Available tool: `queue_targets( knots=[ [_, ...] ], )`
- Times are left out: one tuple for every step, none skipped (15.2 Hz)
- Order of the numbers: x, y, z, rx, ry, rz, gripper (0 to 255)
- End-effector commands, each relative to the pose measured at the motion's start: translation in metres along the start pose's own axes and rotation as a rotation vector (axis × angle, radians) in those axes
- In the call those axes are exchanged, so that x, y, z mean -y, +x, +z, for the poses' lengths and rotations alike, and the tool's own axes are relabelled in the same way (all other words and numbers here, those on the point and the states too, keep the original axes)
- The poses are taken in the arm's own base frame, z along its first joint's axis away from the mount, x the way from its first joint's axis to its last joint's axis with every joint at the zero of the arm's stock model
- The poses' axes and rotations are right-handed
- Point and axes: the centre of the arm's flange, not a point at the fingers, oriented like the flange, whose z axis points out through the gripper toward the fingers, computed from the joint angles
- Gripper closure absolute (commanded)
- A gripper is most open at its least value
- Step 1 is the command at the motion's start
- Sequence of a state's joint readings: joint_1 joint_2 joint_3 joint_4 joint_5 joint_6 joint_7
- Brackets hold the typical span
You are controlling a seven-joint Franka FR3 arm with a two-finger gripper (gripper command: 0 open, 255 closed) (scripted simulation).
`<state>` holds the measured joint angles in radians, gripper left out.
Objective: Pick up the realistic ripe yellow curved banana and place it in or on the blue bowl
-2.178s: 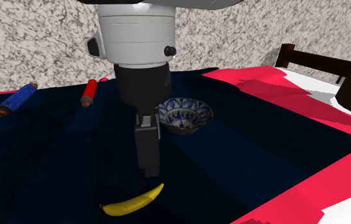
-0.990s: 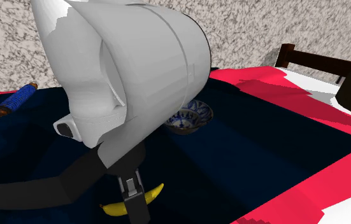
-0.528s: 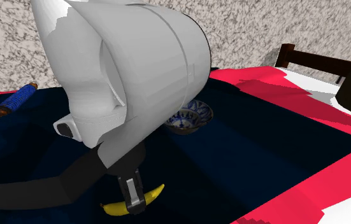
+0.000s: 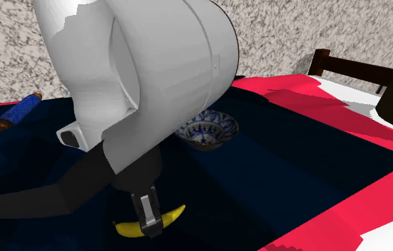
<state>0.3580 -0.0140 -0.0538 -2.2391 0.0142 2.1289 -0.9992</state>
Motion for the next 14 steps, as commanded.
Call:
queue_targets(
  knots=[
    [0.0, 0.0, -0.01, 0.0, 0.0, 0.0, 255],
    [0.001, 0.0, -0.015, 0.0, 0.0, 0.0, 255],
    [0.001, -0.001, -0.021, 0.0, 0.0, 0.0, 255],
    [0.002, -0.001, -0.026, 0.0, 0.0, 0.0, 255],
    [0.002, -0.001, -0.031, 0.0, 0.0, 0.0, 255],
    [0.003, -0.001, -0.036, 0.0, 0.0, 0.0, 255],
    [0.003, -0.001, -0.042, 0.0, 0.0, 0.0, 255],
    [0.004, -0.002, -0.047, 0.0, 0.0, 0.0, 255],
    [0.004, -0.002, -0.052, 0.0, 0.0, 0.0, 255],
    [0.004, -0.002, -0.058, 0.0, 0.0, 0.0, 255],
    [0.005, -0.002, -0.063, 0.0, 0.0, 0.0, 255],
    [0.005, -0.003, -0.068, 0.0, 0.0, 0.0, 255],
    [0.006, -0.003, -0.073, 0.0, 0.0, 0.0, 255],
    [0.006, -0.003, -0.079, 0.0, 0.0, 0.0, 255]
  ],
)
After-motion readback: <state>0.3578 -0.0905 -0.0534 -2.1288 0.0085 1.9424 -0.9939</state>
